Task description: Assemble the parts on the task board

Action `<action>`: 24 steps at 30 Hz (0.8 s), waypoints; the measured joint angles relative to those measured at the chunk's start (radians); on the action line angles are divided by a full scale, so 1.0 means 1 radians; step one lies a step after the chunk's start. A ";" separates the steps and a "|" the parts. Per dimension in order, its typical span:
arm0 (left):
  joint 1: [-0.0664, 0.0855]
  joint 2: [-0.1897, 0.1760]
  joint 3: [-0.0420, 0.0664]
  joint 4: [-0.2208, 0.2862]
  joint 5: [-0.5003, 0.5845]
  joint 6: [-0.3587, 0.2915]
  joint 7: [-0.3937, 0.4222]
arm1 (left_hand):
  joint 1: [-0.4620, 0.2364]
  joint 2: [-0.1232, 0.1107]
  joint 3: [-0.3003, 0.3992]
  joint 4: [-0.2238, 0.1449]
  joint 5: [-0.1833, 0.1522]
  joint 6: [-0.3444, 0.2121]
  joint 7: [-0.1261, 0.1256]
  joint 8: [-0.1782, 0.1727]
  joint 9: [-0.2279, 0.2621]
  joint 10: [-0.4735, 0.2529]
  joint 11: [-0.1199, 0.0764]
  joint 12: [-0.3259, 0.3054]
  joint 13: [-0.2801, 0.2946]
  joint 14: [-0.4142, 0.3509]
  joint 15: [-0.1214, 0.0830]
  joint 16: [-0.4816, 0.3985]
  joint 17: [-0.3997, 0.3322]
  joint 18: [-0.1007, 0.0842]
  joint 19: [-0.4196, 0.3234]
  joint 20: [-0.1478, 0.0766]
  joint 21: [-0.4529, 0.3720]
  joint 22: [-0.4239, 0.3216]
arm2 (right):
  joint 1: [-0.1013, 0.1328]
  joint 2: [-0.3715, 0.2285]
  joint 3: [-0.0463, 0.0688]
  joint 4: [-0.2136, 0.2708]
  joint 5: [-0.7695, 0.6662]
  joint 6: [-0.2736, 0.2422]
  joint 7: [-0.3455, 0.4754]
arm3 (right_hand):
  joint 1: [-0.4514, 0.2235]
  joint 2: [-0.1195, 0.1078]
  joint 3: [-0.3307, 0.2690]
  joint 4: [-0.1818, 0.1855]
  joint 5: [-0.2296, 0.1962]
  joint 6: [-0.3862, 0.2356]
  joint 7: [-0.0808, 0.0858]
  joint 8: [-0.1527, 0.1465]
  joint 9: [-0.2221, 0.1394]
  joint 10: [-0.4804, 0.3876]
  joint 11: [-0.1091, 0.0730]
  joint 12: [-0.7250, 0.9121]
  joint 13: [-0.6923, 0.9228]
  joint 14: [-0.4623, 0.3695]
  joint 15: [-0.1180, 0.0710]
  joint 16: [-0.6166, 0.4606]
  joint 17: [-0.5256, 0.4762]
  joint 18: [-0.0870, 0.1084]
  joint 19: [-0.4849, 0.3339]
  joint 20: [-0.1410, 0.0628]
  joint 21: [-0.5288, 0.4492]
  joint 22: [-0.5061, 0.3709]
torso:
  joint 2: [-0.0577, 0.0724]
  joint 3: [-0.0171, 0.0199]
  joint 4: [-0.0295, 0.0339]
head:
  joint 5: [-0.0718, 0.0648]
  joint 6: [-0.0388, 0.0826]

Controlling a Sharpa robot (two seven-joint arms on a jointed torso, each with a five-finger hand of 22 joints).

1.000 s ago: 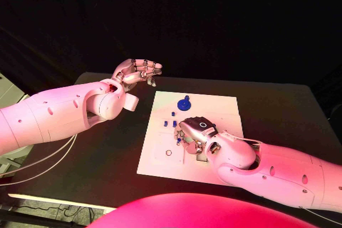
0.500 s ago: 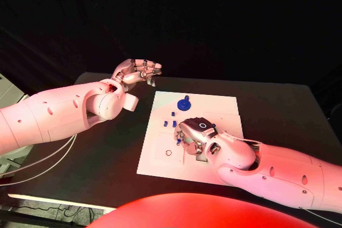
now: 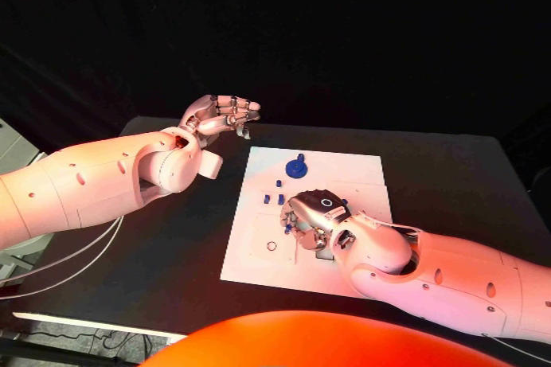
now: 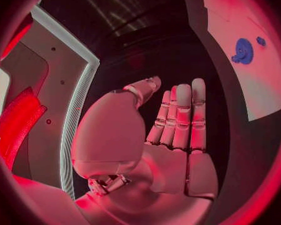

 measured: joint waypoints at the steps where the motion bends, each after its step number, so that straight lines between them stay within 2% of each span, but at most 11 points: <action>1: 0.000 0.000 0.000 0.000 0.000 0.000 0.000 | 0.000 0.000 0.000 0.000 0.000 0.000 0.000 0.000 0.000 0.000 0.000 0.000 0.000 0.000 0.000 0.000 0.000 0.000 0.000 0.000 0.000 0.000 | 0.000 0.000 0.000 0.000 0.000 0.000 0.000 | 0.000 0.000 0.000 0.000 0.000 0.000 0.000 0.000 0.000 0.000 0.000 0.000 0.000 0.000 0.000 0.000 0.000 0.000 0.000 0.000 0.000 0.000 | 0.000 0.0000 0.0001 | 0.000 0.000; 24: 0.000 -0.001 0.000 0.000 -0.001 0.000 -0.002 | 0.000 0.000 0.000 0.000 0.000 0.000 0.000 0.000 0.000 0.000 0.000 0.000 0.000 0.000 0.000 0.000 0.000 0.000 0.000 0.000 0.000 0.000 | 0.000 0.001 -0.001 -0.005 0.000 0.007 -0.002 | -0.003 0.003 0.000 0.000 -0.001 -0.002 -0.001 -0.002 0.001 0.000 0.000 -0.005 0.000 0.000 0.000 0.000 0.000 0.000 0.000 0.000 0.000 0.000 | 0.001 0.0000 0.0001 | 0.001 0.000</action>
